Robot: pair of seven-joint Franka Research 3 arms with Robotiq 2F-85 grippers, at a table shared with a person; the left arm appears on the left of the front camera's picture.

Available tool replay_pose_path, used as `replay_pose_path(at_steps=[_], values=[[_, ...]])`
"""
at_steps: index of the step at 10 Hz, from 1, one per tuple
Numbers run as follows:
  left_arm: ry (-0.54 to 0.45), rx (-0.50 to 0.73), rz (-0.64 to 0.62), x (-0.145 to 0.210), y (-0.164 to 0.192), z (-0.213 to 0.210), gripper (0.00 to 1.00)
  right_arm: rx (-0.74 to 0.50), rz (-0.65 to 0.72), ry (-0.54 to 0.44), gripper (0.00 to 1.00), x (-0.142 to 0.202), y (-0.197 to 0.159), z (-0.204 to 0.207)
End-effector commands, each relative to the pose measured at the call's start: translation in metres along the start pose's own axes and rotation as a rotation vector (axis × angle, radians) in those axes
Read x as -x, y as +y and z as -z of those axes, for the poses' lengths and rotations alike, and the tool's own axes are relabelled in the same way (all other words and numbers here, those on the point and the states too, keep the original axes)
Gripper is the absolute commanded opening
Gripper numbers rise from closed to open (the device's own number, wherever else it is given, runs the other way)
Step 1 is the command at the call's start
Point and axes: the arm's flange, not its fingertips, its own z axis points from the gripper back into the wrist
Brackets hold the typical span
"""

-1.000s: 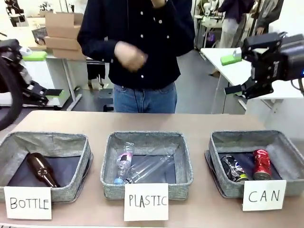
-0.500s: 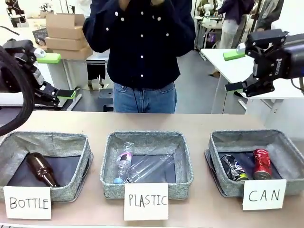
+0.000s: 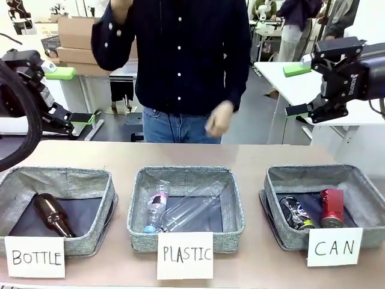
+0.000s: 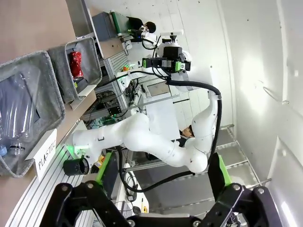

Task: Sort the can waste into the basket.
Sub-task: Pick up the can waste from the table and place it in the right Fabric basket.

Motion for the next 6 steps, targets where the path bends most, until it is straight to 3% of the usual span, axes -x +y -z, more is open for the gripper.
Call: replay_pose_path(at_steps=[1,6], values=[[-0.005,0.016,0.020,-0.0007,-0.0020,0.0011,1.00,-0.027,0.011,-0.002,1.00,-0.0005,0.0032,-0.0011],[-0.005,0.016,0.020,-0.0007,-0.0020,0.0011,1.00,-0.027,0.011,-0.002,1.00,-0.0005,0.0032,-0.0011]])
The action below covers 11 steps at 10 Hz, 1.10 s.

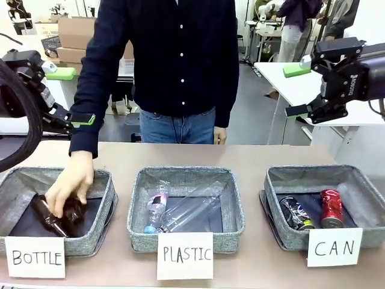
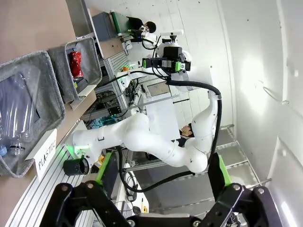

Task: Sort the can waste into the basket.
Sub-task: Pick up the can waste from the table and place it in the right Fabric basket.

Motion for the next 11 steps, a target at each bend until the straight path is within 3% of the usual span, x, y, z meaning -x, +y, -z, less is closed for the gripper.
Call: replay_pose_path(at_steps=[1,11], values=[[-0.005,0.016,0.020,-0.0007,-0.0020,0.0011,1.00,-0.026,0.011,-0.004,1.00,-0.0007,0.0032,-0.0012],[-0.005,0.016,0.020,-0.0007,-0.0020,0.0011,1.00,-0.026,0.011,-0.004,1.00,-0.0007,0.0032,-0.0012]])
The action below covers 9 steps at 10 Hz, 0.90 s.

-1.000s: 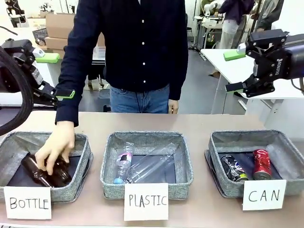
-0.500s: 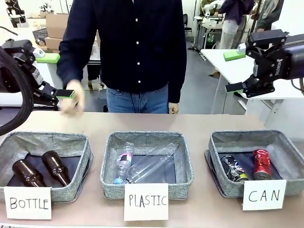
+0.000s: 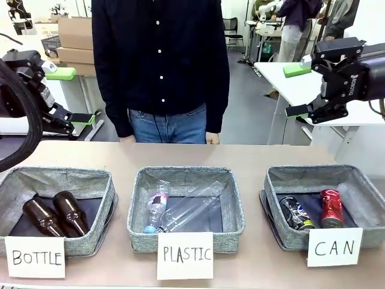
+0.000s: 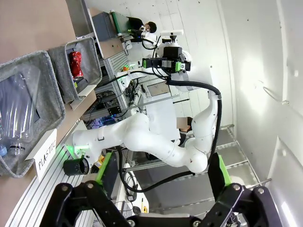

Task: Sort the can waste into the basket.
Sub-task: Pick up the can waste from the table and place it in the right Fabric basket.

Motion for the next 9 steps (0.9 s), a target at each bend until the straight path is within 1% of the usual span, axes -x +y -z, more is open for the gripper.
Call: replay_pose_path(at_steps=[1,9], values=[[-0.005,0.016,0.020,-0.0007,-0.0020,0.0011,1.00,-0.026,0.010,-0.005,1.00,-0.0009,0.0033,-0.0009],[-0.005,0.016,0.020,-0.0007,-0.0020,0.0011,1.00,-0.026,0.010,-0.005,1.00,-0.0009,0.0033,-0.0009]])
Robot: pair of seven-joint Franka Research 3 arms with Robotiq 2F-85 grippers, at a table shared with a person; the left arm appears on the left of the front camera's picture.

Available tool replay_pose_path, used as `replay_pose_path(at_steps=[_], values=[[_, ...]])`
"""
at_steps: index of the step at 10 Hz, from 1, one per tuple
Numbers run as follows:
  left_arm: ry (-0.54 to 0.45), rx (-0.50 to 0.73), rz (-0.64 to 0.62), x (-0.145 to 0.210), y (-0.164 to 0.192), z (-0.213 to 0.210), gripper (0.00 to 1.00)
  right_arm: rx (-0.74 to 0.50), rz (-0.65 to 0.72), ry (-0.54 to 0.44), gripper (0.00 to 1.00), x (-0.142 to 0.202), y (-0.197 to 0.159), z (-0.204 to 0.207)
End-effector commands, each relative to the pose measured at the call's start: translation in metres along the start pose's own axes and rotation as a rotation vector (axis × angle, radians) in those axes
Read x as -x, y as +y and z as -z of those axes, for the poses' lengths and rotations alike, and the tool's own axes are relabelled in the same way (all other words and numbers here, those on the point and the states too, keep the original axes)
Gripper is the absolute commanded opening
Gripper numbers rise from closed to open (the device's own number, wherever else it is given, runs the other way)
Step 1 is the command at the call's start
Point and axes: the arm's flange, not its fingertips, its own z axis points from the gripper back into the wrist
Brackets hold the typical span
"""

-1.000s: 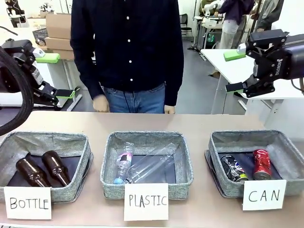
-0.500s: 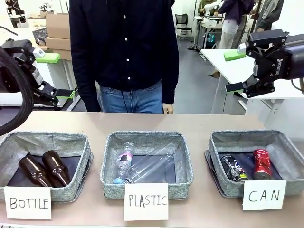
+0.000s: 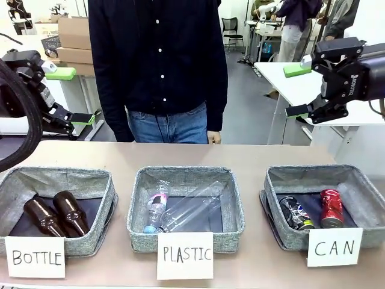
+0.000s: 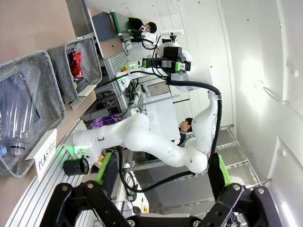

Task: Sort the can waste into the basket.
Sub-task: Pick up the can waste from the table and place it in the right Fabric basket.

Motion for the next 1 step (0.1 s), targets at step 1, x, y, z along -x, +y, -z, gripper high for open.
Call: replay_pose_path(at_steps=[1], values=[[-0.005,0.016,0.020,-0.0007,-0.0020,0.0011,1.00,-0.026,0.010,-0.005,1.00,-0.0009,0.0034,-0.0007]])
